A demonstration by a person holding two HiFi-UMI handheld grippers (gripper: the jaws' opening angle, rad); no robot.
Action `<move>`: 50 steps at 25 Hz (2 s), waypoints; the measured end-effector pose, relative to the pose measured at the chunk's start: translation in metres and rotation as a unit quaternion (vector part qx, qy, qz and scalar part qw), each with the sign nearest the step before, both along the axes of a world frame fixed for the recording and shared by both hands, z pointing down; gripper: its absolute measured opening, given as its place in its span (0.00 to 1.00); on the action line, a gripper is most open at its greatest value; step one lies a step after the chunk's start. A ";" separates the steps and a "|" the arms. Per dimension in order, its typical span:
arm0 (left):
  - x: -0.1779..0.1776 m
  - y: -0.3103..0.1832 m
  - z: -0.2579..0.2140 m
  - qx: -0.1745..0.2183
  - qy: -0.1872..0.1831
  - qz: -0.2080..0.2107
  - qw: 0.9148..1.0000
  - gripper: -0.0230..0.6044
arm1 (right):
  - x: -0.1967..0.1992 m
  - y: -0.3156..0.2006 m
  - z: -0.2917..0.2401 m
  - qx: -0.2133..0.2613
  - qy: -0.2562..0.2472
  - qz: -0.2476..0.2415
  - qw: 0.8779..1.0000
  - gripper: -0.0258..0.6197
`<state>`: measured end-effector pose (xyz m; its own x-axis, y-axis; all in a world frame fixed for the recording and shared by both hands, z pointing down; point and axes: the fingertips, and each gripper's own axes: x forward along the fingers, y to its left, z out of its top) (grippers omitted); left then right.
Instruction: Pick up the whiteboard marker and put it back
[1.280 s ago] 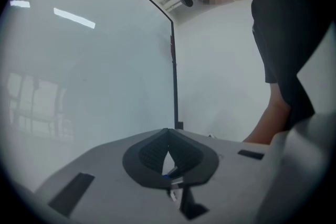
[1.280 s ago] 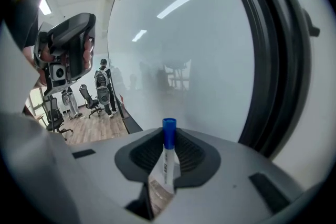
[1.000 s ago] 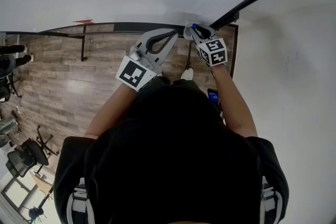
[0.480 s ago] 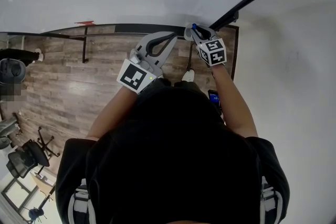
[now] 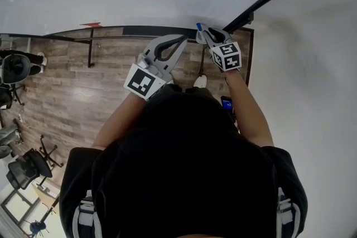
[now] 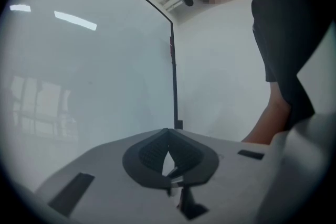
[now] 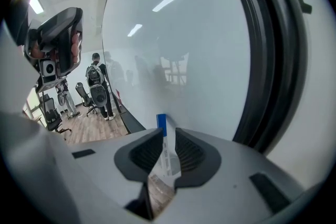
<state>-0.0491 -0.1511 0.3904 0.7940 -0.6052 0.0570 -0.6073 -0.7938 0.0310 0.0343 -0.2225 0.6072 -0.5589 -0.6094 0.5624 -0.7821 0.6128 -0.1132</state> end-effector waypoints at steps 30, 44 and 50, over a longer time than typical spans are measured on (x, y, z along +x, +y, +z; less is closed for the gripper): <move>0.009 -0.003 -0.003 0.005 0.002 0.011 1.000 0.04 | -0.022 0.028 -0.193 0.165 -0.103 -0.052 0.979 0.15; 0.015 0.004 -0.012 0.008 0.007 0.025 1.000 0.04 | -0.025 0.068 -0.235 0.200 -0.128 -0.076 0.968 0.11; 0.017 0.008 -0.013 0.006 0.009 0.030 0.999 0.04 | -0.027 0.081 -0.238 0.209 -0.141 -0.069 0.965 0.07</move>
